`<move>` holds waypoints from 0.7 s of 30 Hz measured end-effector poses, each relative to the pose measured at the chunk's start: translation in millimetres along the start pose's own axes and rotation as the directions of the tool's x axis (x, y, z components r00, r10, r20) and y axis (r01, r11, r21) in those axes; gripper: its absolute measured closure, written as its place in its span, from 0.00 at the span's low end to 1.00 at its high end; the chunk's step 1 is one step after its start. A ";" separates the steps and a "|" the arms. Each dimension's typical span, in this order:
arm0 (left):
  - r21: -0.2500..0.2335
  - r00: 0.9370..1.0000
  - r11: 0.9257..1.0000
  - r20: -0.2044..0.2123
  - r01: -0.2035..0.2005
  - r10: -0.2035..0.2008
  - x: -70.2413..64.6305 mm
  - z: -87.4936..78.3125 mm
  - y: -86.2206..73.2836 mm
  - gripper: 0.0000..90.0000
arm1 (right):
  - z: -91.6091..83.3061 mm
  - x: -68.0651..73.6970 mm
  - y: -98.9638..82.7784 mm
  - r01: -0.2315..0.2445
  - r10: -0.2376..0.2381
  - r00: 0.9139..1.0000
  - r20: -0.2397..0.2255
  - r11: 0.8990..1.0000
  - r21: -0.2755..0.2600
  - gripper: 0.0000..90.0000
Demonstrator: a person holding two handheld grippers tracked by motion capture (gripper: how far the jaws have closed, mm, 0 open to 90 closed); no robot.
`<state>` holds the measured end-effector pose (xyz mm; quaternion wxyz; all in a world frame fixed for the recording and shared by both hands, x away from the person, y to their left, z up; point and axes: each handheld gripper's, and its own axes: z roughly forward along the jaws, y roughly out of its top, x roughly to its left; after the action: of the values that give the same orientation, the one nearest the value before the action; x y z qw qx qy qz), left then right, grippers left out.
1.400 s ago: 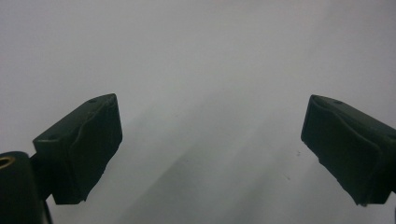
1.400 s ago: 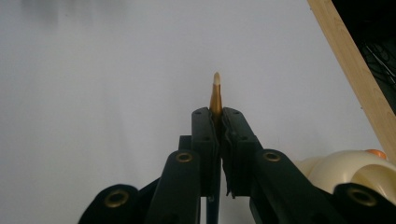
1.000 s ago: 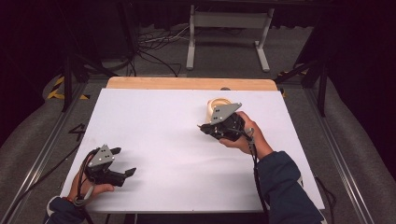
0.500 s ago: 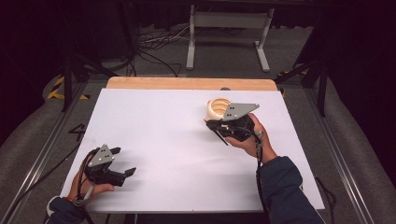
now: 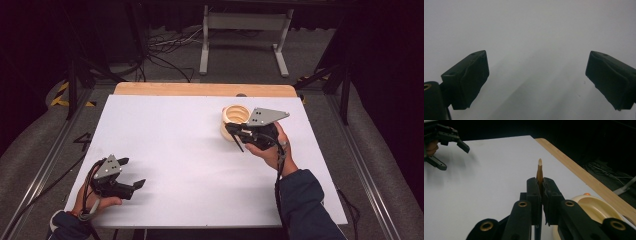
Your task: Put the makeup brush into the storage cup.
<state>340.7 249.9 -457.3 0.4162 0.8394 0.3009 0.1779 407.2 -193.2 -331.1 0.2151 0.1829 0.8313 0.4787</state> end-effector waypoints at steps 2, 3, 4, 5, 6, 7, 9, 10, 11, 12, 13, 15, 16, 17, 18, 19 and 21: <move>0.000 1.000 1.000 -0.001 0.000 0.000 -0.1 0.0 0.0 0.07 | -1.1 -1.1 0.3 -0.006 0.006 1.000 0.014 1.000 -0.009 0.94; -0.001 1.000 1.000 -0.002 -0.002 0.002 -0.1 -0.1 0.1 0.07 | -1.1 -1.1 0.3 -0.006 0.006 1.000 0.014 1.000 -0.009 0.94; -0.004 1.000 1.000 -0.004 -0.006 0.006 -0.2 -0.3 0.3 0.07 | -1.8 -1.7 0.5 -0.009 0.010 1.000 0.015 1.000 -0.017 0.94; -0.005 1.000 1.000 -0.003 -0.005 0.005 -0.3 -0.4 0.3 0.07 | -2.8 -2.3 1.2 -0.011 0.011 1.000 0.022 1.000 -0.024 0.94; -0.005 1.000 1.000 -0.004 -0.004 0.004 -0.4 -0.5 0.3 0.07 | -3.5 -2.8 1.8 -0.012 0.013 1.000 0.021 1.000 -0.026 0.94; -0.003 1.000 1.000 -0.008 -0.004 0.004 -0.2 -0.7 0.2 0.07 | -3.7 -3.1 2.3 -0.012 0.013 1.000 0.020 0.999 -0.030 0.94; -0.002 1.000 1.000 0.000 0.001 -0.001 -0.3 -0.7 -0.4 0.07 | -4.4 -3.7 3.4 -0.017 0.018 0.999 0.028 0.999 -0.036 0.94; -0.002 1.000 1.000 -0.001 -0.006 0.006 0.0 -0.9 -0.6 0.07 | -4.7 -4.1 3.6 -0.017 0.018 0.999 0.031 0.999 -0.040 0.94; -0.002 1.000 1.000 -0.001 -0.006 0.006 0.0 -0.9 -0.6 0.07 | -5.2 -4.6 4.0 -0.019 0.021 0.999 0.034 0.999 -0.045 0.94; 0.000 1.000 1.000 -0.001 -0.006 0.006 0.0 -1.1 -0.9 0.07 | -5.2 -4.6 4.0 -0.019 0.021 0.999 0.034 0.999 -0.045 0.94; -0.001 1.000 1.000 -0.004 -0.002 0.002 -0.5 -1.5 -1.3 0.07 | -5.7 -6.3 4.4 -0.027 0.028 0.999 0.033 0.998 -0.051 0.94; -0.004 1.000 1.000 -0.003 0.001 -0.001 0.0 -2.1 -1.2 0.07 | -5.9 -8.0 4.7 -0.032 0.034 0.999 0.039 0.998 -0.058 0.94; -0.007 1.000 1.000 -0.007 0.004 -0.004 0.2 -2.1 -1.1 0.07 | -6.0 -8.4 4.7 -0.035 0.037 0.999 0.039 0.998 -0.059 0.94; -0.006 1.000 1.000 -0.008 0.002 -0.002 0.3 -1.8 -1.1 0.07 | -6.3 -9.3 5.0 -0.040 0.043 0.998 0.040 0.997 -0.067 0.94; -0.003 1.000 1.000 -0.007 0.000 0.000 0.2 -1.3 -1.1 0.07 | -7.0 -10.0 5.1 -0.045 0.048 0.998 0.040 0.996 -0.075 0.94; -0.002 1.000 1.000 -0.005 -0.001 0.001 0.2 -1.1 -1.0 0.07 | -8.0 -10.4 5.3 -0.051 0.054 0.998 0.041 0.995 -0.081 0.94; -0.001 1.000 1.000 -0.004 -0.006 0.006 0.1 -1.0 -0.9 0.07 | -8.7 -10.7 5.3 -0.057 0.060 0.997 0.040 0.995 -0.084 0.94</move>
<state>339.9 251.0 -457.5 0.4156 0.8397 0.2992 0.1808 412.1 -202.4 -320.7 0.2261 0.2081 0.8002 0.5150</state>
